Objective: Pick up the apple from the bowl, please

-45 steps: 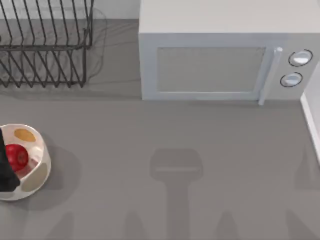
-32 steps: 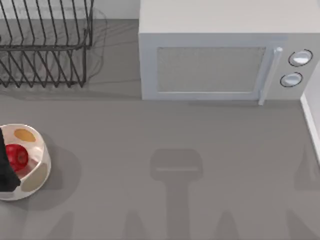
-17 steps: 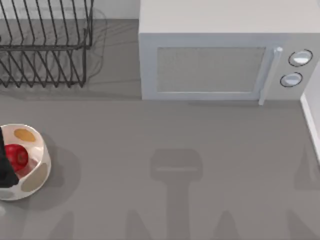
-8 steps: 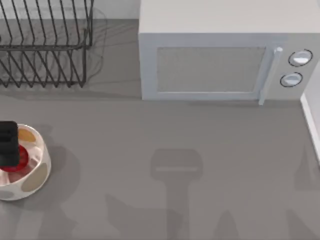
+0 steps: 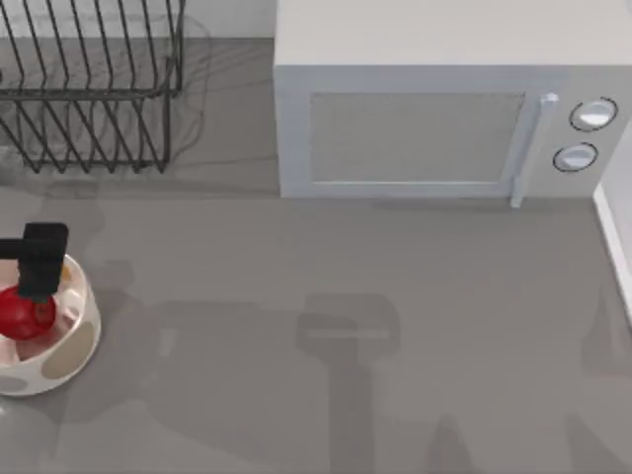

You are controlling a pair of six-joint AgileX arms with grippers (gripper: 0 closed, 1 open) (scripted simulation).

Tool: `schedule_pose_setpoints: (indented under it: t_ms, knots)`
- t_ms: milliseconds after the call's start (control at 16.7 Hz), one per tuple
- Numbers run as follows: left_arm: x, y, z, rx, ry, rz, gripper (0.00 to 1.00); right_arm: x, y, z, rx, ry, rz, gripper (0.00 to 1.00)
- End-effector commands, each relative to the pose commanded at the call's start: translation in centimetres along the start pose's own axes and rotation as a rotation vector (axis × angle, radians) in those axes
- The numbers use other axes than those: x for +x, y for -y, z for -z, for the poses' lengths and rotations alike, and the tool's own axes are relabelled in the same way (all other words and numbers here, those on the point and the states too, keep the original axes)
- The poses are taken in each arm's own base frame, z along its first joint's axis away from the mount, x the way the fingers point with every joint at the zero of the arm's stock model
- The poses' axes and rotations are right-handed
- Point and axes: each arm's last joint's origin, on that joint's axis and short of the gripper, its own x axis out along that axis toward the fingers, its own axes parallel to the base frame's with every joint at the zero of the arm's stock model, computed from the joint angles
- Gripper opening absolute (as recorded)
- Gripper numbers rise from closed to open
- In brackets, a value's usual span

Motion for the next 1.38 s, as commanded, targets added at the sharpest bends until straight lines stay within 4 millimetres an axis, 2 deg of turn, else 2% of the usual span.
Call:
schedule_pose_setpoints:
  t_ms: [240, 660, 1140, 1380]
  knots:
    - [1.2, -0.1, -1.7, 0.001, -0.113, 0.003, 1.00, 0.0, 0.0, 0.0, 0.000, 0.000, 0.000, 1.00]
    - [1.7, 0.0, -1.6, 0.004, -0.119, 0.004, 1.00, 0.0, 0.0, 0.0, 0.000, 0.000, 0.000, 1.00]
    - [9.4, -0.1, -1.0, 0.002, -0.107, 0.003, 1.00, 0.0, 0.0, 0.0, 0.000, 0.000, 0.000, 1.00]
    - [10.2, -0.1, -0.7, 0.002, -0.117, 0.004, 1.00, 0.0, 0.0, 0.0, 0.000, 0.000, 0.000, 1.00]
